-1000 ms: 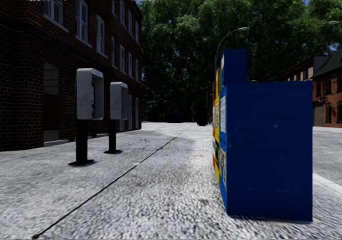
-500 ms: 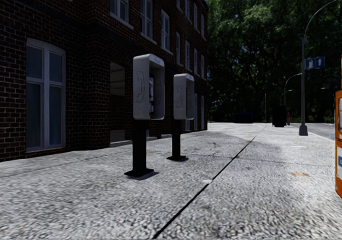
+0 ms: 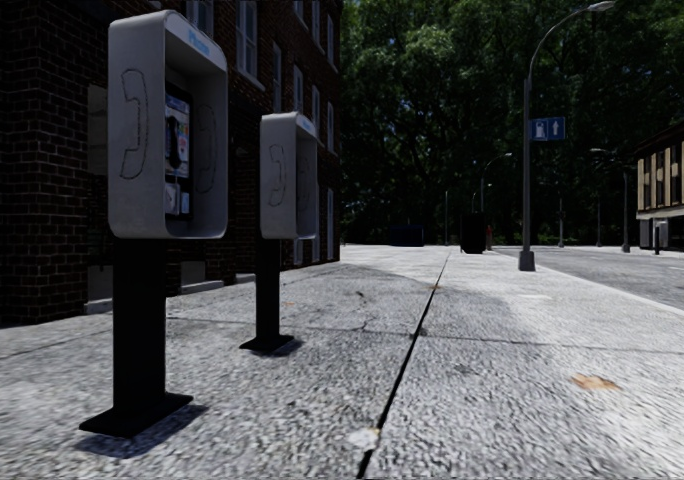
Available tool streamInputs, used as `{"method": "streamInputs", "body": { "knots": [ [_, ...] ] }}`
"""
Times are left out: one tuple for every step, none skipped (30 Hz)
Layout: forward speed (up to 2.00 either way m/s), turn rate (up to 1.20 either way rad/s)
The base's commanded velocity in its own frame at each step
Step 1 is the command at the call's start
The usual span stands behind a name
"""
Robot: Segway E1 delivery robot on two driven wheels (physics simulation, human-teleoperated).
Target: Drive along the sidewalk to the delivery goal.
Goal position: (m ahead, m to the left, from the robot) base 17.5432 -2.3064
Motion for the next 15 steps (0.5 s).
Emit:
{"method": "streamInputs", "body": {
  "knots": [
    [2.0, -1.2],
    [2.0, -0.79],
    [2.0, 0.0],
    [2.0, 0.0],
    [2.0, 0.0],
    [2.0, 0.0],
    [2.0, 0.0],
    [2.0, 0.0],
    [2.0, 0.0],
    [2.0, 0.0],
    [2.0, 0.0],
    [2.0, 0.0],
    [2.0, 0.0],
    [2.0, 0.0],
    [2.0, 0.0]
  ]
}}
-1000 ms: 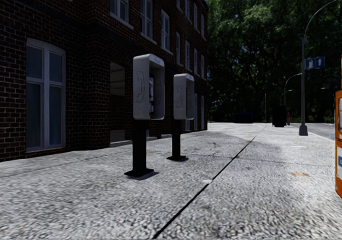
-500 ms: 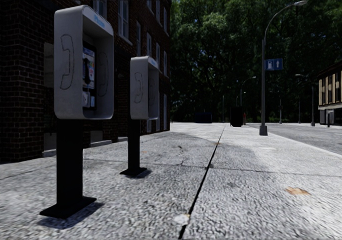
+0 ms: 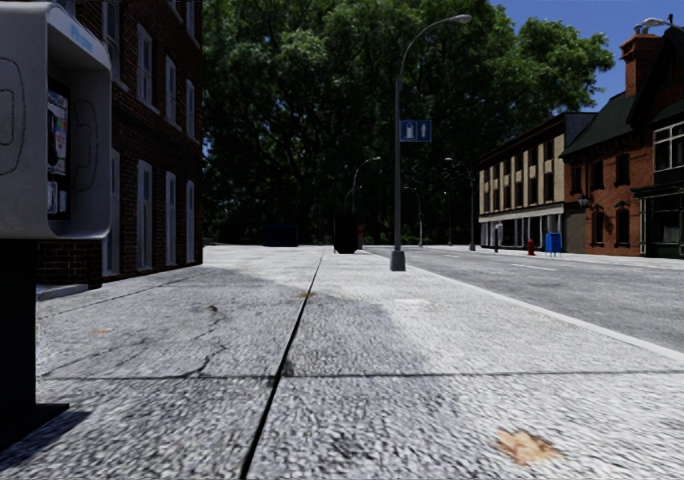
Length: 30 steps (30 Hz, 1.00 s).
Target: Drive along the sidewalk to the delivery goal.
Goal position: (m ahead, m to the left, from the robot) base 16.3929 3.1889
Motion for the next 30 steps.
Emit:
{"method": "streamInputs", "body": {
  "knots": [
    [2.0, 0.0],
    [2.0, 0.0],
    [2.0, 0.0],
    [2.0, 0.0],
    [2.0, 0.0],
    [2.0, 0.0],
    [2.0, 0.0],
    [2.0, 0.0],
    [2.0, 0.0],
    [2.0, 0.0],
    [2.0, 0.0],
    [2.0, 0.0],
    [2.0, 0.0],
    [2.0, 0.0],
    [2.0, 0.0],
    [2.0, 0.0],
    [2.0, 0.0],
    [2.0, 0.0],
    [2.0, 0.0],
    [2.0, 0.0],
    [2.0, 0.0],
    [2.0, 0.0],
    [2.0, 0.0],
    [2.0, 0.0],
    [2.0, 0.0],
    [2.0, 0.0],
    [2.0, 0.0],
    [2.0, 0.0],
    [2.0, 0.0],
    [2.0, 0.0]
  ]
}}
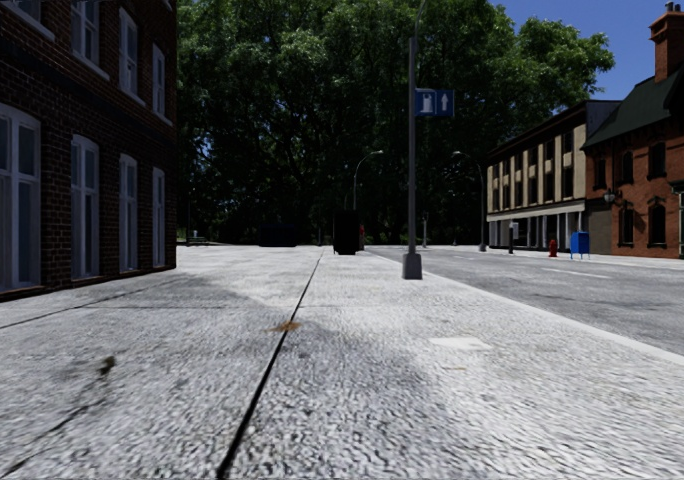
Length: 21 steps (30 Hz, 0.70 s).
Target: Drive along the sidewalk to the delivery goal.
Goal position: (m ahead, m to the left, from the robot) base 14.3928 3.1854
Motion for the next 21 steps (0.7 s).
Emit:
{"method": "streamInputs", "body": {
  "knots": [
    [2.0, 0.0],
    [2.0, 0.0],
    [2.0, 0.0],
    [2.0, 0.0],
    [2.0, 0.0],
    [2.0, 0.0],
    [2.0, 0.0],
    [2.0, 0.0],
    [2.0, 0.0],
    [2.0, 0.0],
    [2.0, 0.0],
    [2.0, 0.0],
    [2.0, 0.0],
    [2.0, 0.0],
    [2.0, 0.0],
    [2.0, 0.0],
    [2.0, 0.0],
    [2.0, 0.0],
    [2.0, 0.0],
    [2.0, 0.0],
    [2.0, 0.0]
  ]
}}
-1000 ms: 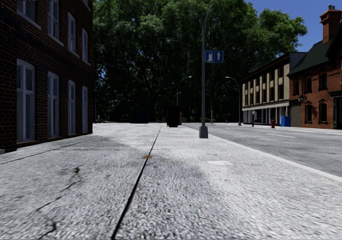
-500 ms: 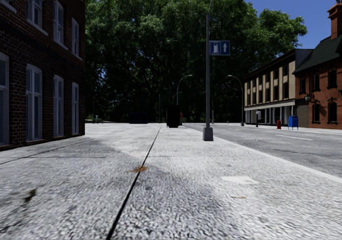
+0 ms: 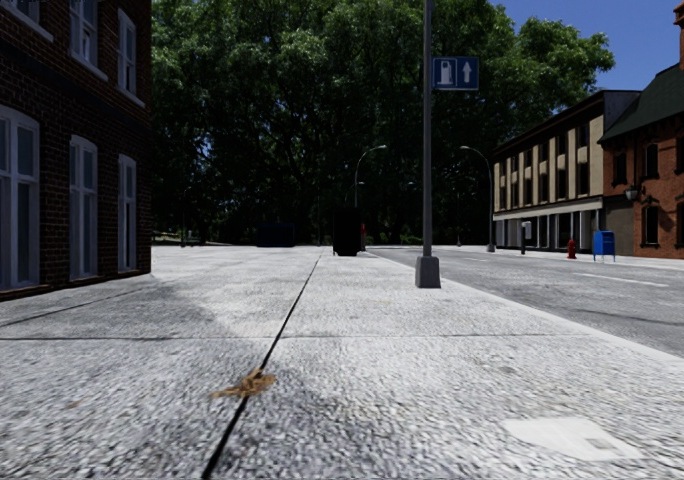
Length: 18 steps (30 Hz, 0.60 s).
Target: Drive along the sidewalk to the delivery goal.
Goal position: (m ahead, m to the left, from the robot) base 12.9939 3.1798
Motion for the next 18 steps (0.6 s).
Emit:
{"method": "streamInputs", "body": {
  "knots": [
    [2.0, 0.0],
    [2.0, 0.0],
    [2.0, 0.0],
    [2.0, 0.0],
    [2.0, 0.0],
    [2.0, 0.0],
    [2.0, 0.0],
    [2.0, 0.0],
    [2.0, 0.0],
    [2.0, 0.0],
    [2.0, 0.0],
    [2.0, 0.0],
    [2.0, 0.0],
    [2.0, 0.0],
    [2.0, 0.0],
    [2.0, 0.0],
    [2.0, 0.0],
    [2.0, 0.0]
  ]
}}
